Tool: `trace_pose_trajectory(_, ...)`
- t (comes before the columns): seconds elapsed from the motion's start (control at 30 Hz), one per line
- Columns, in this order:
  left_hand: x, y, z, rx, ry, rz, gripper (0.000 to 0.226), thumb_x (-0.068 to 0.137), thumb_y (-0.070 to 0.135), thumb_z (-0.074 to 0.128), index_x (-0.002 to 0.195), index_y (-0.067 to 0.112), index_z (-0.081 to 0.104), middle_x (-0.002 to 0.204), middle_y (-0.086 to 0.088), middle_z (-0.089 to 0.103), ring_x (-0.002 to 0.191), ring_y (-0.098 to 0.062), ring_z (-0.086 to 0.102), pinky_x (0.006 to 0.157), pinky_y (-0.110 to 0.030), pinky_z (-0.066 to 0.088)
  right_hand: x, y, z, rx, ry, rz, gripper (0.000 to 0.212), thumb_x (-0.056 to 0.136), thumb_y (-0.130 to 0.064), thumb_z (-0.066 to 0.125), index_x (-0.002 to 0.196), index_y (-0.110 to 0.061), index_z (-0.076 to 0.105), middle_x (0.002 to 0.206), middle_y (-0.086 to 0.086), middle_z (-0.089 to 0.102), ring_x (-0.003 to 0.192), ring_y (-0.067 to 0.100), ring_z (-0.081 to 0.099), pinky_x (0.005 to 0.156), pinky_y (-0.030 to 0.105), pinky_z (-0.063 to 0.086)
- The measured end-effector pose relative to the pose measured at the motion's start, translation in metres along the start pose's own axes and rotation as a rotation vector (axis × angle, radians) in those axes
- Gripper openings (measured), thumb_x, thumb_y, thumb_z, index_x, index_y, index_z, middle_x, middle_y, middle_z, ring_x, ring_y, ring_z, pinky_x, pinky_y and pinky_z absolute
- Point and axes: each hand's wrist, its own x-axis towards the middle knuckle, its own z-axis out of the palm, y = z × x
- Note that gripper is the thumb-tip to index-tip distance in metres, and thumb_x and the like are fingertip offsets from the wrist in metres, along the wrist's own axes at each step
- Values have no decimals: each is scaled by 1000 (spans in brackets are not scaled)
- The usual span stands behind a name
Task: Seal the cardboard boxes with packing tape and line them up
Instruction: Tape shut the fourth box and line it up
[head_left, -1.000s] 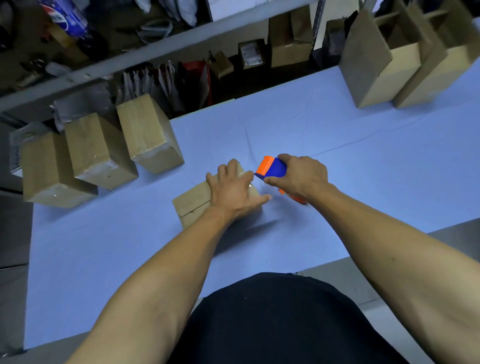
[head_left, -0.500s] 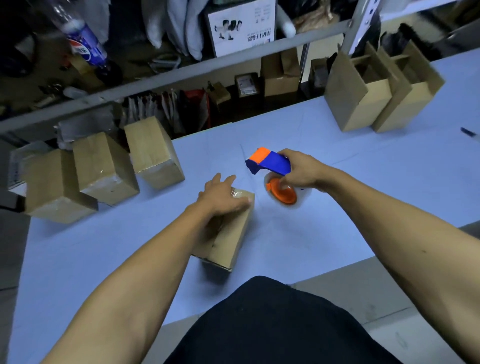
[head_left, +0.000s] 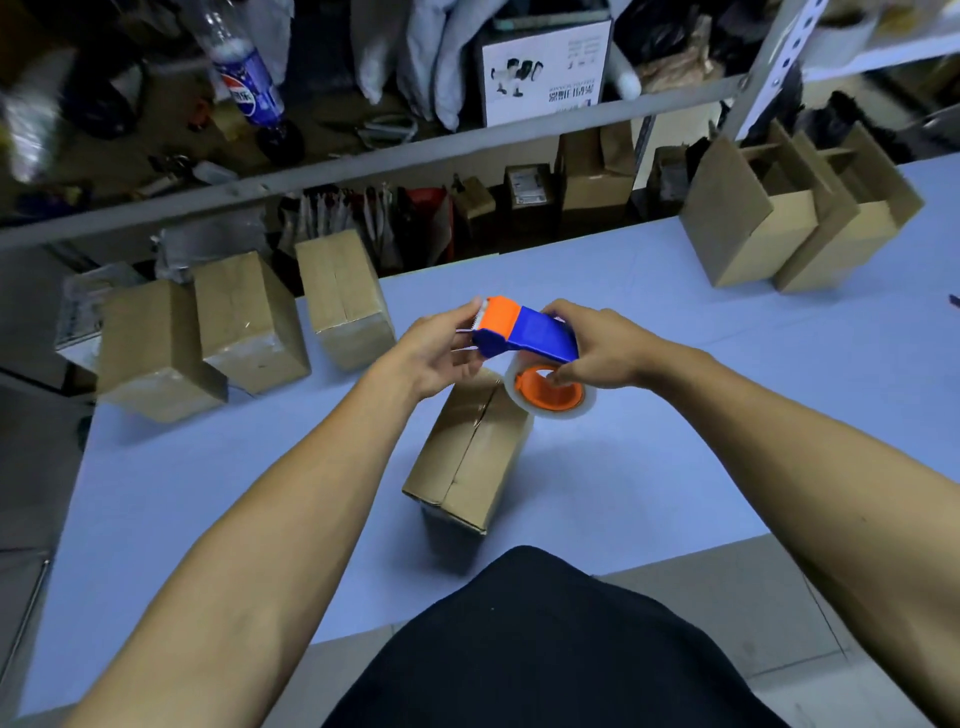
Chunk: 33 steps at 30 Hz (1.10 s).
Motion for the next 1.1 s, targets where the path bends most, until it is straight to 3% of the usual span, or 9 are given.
trace_pose_trajectory(0.17, 0, 1, -9, 30, -35, 11, 23, 92, 39, 68, 98, 17, 71, 83, -2, 76, 65, -13, 72, 59, -27, 56, -1, -6, -4, -103, 22, -36, 59, 72, -24, 80, 113, -33, 39, 103, -3, 56, 82, 6, 53, 62, 21, 40)
trace_pose_trajectory(0.3, -2, 1, -8, 32, -42, 59, 25, 91, 40, 69, 99, 16, 71, 84, -2, 78, 76, -14, 75, 58, -28, 58, -2, -5, 0, -162, 62, -37, 59, 73, -28, 80, 117, -30, 40, 107, -3, 56, 87, 16, 55, 67, 25, 43)
trace_pose_trajectory(0.43, -4, -1, -6, 50, -72, 90, 19, 89, 26, 74, 99, 10, 71, 88, -6, 76, 77, -16, 75, 61, -27, 58, -7, -2, 3, -207, 105, -45, 59, 75, -33, 78, 121, -25, 42, 110, 0, 59, 90, 21, 58, 72, 33, 52)
trace_pose_trajectory(0.7, -5, -7, -6, -56, -85, 79, 14, 93, 21, 68, 100, 10, 71, 87, -6, 74, 78, -16, 72, 63, -28, 58, -8, -4, 8, -421, 145, -64, 67, 78, -66, 66, 124, -27, 37, 102, -5, 56, 79, 19, 57, 64, 29, 41)
trace_pose_trajectory(0.8, -6, -7, -6, -15, -103, 103, 11, 92, 16, 70, 101, 9, 71, 86, -6, 76, 79, -17, 73, 65, -27, 58, -7, -3, 9, -431, 146, -44, 63, 78, -62, 70, 119, -25, 39, 100, -4, 56, 79, 18, 56, 63, 27, 41)
trace_pose_trajectory(0.97, -7, -6, -4, -40, -93, 82, 5, 94, 13, 67, 96, 10, 71, 81, -5, 76, 72, -12, 73, 61, -26, 57, -3, -4, 12, -329, 140, -32, 59, 75, -39, 80, 115, -22, 40, 99, -6, 48, 79, 14, 48, 58, 21, 32)
trace_pose_trajectory(1.1, -6, -4, -5, 13, -70, 85, 8, 94, 4, 64, 91, 7, 71, 72, -4, 73, 67, -13, 70, 59, -25, 57, -1, -7, 14, -263, 150, -57, 48, 75, -29, 76, 105, -22, 39, 96, 3, 58, 71, 12, 50, 56, 21, 35)
